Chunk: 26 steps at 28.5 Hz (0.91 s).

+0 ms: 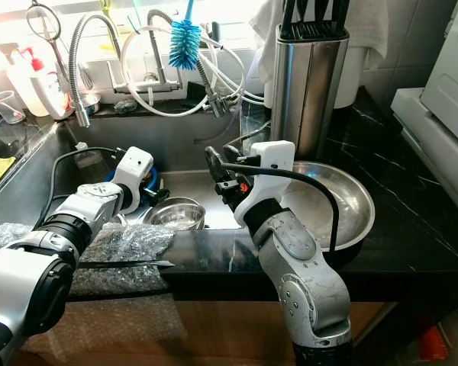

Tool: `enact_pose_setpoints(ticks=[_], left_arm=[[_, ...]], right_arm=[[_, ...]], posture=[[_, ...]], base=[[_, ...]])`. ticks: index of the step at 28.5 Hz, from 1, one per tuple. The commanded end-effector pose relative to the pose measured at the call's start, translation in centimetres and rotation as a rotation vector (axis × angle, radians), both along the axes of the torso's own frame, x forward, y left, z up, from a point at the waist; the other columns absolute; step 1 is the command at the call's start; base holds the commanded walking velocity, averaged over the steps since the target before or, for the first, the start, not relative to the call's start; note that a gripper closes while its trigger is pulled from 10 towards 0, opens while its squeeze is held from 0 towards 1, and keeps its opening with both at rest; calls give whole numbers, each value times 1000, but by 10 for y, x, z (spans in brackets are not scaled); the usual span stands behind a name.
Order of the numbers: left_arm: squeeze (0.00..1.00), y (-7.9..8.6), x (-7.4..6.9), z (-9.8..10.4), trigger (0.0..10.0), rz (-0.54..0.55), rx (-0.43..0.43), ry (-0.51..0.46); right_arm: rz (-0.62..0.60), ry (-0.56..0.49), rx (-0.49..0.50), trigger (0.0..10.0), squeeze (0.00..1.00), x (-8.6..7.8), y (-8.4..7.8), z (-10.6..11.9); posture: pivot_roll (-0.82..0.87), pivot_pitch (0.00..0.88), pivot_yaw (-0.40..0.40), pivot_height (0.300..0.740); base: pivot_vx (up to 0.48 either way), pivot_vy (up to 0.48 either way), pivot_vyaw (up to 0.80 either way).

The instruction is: Kitchen organization

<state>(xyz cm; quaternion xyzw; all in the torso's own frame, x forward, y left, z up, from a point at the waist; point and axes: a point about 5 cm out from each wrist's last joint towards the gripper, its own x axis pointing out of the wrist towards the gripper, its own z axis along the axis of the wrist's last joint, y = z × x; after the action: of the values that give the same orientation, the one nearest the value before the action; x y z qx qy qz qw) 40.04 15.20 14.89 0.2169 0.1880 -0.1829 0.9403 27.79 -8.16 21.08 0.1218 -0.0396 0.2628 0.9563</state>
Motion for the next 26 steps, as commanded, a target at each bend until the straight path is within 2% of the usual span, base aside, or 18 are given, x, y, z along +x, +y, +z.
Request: enact_pose_setpoints(ticks=[1,2,3,5,8,10,13,14,15,16,19,20,21,22,23,24,26], left_arm=[[0,7,8,26,10000,11,73,-131],[0,7,9,29,10000,35,37,-166],[0,7,9,29,10000,35,37,-166],[0,8,10,35,10000,59,-12,-255],[0,16,7,46,10000,96,-113,-426],[0,25,3,49,10000,105,-149,-483],[0,31,0,52,10000,112,-147,-528],[0,46,-7,53,10000,118,-127,-588],[0,51,-10,54,10000,119,-118,-610],[0,51,-10,54,10000,119,-118,-610],[0,68,-21,57,10000,107,-85,-650],[0,68,-21,57,10000,107,-85,-650],[0,81,-28,58,10000,107,-51,-663],[0,81,-28,58,10000,107,-51,-663],[0,92,-34,58,10000,113,-24,-667],[0,92,-34,58,10000,113,-24,-667],[0,110,-49,53,10000,134,9,-672]], right_arm=[[6,-5,2,10000,0,1,2,3],[0,-6,0,10000,0,1,1,2],[0,-6,0,10000,0,1,1,2],[-20,-18,-3,10000,0,1,0,2],[-48,-33,13,10000,0,1,-3,6],[-70,-52,5,10000,0,1,-5,8],[-80,-61,17,10000,0,1,-6,10],[-93,-74,8,10000,0,1,-8,11],[-96,-79,1,10000,0,1,-8,12],[-96,-79,1,10000,0,1,-8,12],[-92,-80,-3,10000,0,0,-7,11],[-92,-80,-3,10000,0,0,-7,11],[-86,-80,-7,10000,0,0,-6,10],[-86,-80,-7,10000,0,0,-6,10],[-82,-80,-8,10000,0,-1,-5,10],[-82,-80,-8,10000,0,-1,-5,10],[-83,-83,-16,10000,0,-2,-6,9]], posture=[[-173,0,129,740],[-175,0,132,740],[-175,0,132,740],[-177,0,135,740],[-179,0,134,740],[-172,0,133,740],[-169,0,132,740],[-155,0,126,740],[-155,0,126,740],[-155,0,126,740],[-137,0,119,740],[-137,0,119,740],[-131,0,116,740],[-131,0,116,740],[-130,0,117,740],[-130,0,117,740],[-131,0,121,740]], base=[[0,0,0],[0,0,0],[0,0,0],[0,0,0],[0,0,0],[0,0,0],[0,0,0],[0,0,0],[0,0,0],[0,0,0],[0,0,0],[0,0,0],[0,0,0],[0,0,0],[0,0,0],[0,0,0],[0,0,0]])
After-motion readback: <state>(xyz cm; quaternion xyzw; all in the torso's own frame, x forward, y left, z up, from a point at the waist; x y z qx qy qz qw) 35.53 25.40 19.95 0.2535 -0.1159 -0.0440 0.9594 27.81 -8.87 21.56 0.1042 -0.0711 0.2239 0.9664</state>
